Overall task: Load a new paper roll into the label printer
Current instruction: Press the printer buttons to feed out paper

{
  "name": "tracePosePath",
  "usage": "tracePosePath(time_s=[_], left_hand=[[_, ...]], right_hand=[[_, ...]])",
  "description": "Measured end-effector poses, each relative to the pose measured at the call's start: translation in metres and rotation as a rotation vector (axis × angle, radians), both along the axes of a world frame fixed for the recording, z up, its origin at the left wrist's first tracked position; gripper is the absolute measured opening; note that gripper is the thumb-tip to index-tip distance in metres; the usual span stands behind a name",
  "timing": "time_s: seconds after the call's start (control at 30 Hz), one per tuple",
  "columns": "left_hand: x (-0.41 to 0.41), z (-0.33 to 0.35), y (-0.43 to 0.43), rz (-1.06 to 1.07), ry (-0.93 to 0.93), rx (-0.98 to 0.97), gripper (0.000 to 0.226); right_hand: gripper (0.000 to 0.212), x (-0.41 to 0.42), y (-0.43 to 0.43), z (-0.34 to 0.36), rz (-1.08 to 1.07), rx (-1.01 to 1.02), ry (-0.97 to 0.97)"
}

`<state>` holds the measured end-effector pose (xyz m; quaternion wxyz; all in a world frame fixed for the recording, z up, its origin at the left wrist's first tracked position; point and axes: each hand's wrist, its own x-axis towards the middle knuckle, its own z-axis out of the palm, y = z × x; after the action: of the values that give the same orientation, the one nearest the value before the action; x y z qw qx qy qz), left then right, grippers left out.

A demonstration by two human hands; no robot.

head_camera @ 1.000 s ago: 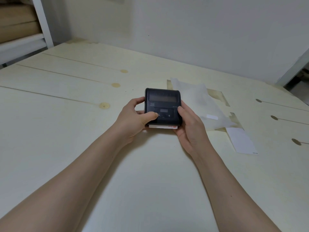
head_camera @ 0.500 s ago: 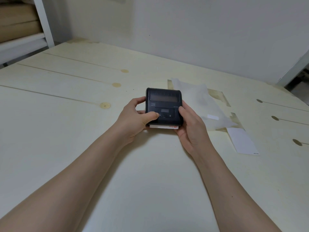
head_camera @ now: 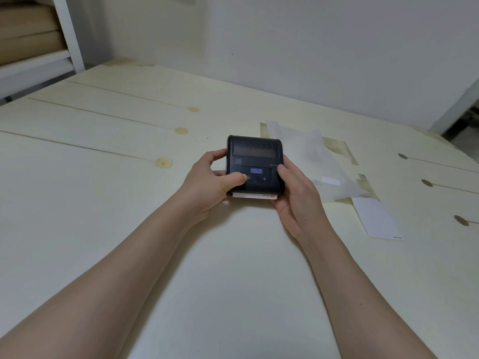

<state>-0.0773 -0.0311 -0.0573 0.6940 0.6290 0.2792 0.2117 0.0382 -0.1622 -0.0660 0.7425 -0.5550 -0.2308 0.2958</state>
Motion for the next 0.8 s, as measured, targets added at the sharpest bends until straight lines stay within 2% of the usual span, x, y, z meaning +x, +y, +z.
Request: tracePosePath(time_s=[0.2,0.43,0.63,0.8], left_hand=[[-0.0004,-0.001,0.0006,-0.017,-0.009,-0.01,0.065],[-0.0006,-0.0034,0.0035,-0.076,-0.061,-0.067,0.06],[-0.0002,-0.0005,0.0029,-0.081,-0.131,-0.147,0.043],[-0.0008,0.0007,0.0015,-0.076,-0.16,-0.155,0.044]], right_hand=[[0.041,-0.0016,-0.0023,0.0015,0.019,0.002,-0.021],[0.05,-0.0023,-0.0041,0.0028,0.037,0.017,-0.046],[0.062,-0.0027,-0.0038,0.0017,-0.004,0.008,-0.044],[0.063,-0.0018,-0.002,0.0018,-0.014,0.0,-0.053]])
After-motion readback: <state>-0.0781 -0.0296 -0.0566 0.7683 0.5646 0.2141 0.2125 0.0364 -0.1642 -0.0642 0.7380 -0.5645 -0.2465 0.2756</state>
